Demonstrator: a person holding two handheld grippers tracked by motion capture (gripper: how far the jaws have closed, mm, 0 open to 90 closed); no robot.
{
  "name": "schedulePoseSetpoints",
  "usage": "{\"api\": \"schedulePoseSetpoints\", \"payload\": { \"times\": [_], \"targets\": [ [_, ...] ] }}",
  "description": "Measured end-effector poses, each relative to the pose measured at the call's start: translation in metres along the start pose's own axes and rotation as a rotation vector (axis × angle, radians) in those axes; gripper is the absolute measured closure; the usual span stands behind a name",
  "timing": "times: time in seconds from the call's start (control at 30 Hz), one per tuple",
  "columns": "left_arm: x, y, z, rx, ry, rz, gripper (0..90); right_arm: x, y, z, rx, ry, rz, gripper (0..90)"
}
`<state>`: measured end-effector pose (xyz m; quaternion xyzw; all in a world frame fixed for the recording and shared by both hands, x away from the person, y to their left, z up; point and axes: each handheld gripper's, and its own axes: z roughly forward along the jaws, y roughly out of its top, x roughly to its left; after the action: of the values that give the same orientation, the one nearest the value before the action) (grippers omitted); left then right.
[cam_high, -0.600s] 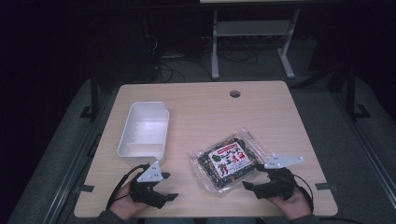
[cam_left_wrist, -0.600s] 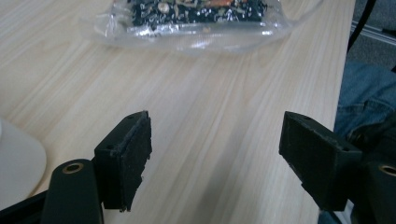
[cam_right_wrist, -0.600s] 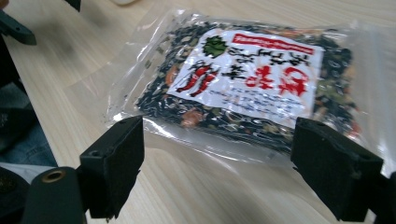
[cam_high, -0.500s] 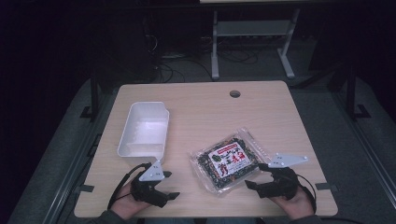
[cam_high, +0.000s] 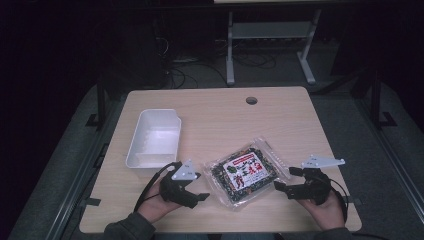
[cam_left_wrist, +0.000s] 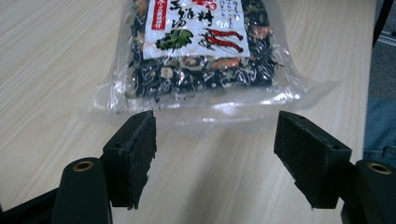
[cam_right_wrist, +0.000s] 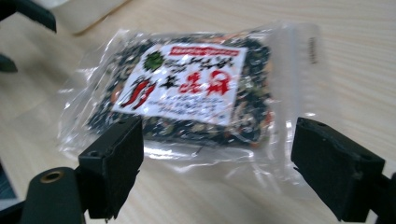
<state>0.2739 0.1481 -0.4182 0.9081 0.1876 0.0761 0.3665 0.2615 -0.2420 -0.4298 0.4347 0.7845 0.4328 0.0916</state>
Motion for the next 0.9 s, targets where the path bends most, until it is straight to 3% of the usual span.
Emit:
{"api": "schedulePoseSetpoints", "payload": {
  "times": [0.13,0.3,0.47,0.6,0.7,0.8,0.9],
  "targets": [
    [0.003,0.009,0.01,0.019,0.008,0.002,30.5,-0.011,0.001,0.001,-0.013,-0.013,0.037,16.7],
    [0.006,0.017,0.02,0.025,0.022,0.002,33.7,-0.024,0.0,0.006,0.009,-0.031,0.082,19.5],
    [0.007,0.023,0.033,0.058,0.038,-0.002,44.7,-0.042,-0.005,0.004,0.003,-0.058,0.171,22.6],
    [0.008,0.026,0.04,0.083,0.045,0.001,48.5,-0.053,-0.014,0.003,0.006,-0.087,0.248,25.7],
    [0.01,0.026,0.045,0.093,0.037,-0.01,52.7,-0.058,-0.018,0.004,0.016,-0.079,0.283,30.3],
    [0.011,0.026,0.049,0.113,0.027,-0.015,57.9,-0.06,-0.022,0.007,0.018,-0.041,0.324,38.6],
    [0.011,0.025,0.054,0.134,0.023,-0.013,58.8,-0.061,-0.022,0.009,0.028,-0.037,0.329,40.6]
  ]
}}
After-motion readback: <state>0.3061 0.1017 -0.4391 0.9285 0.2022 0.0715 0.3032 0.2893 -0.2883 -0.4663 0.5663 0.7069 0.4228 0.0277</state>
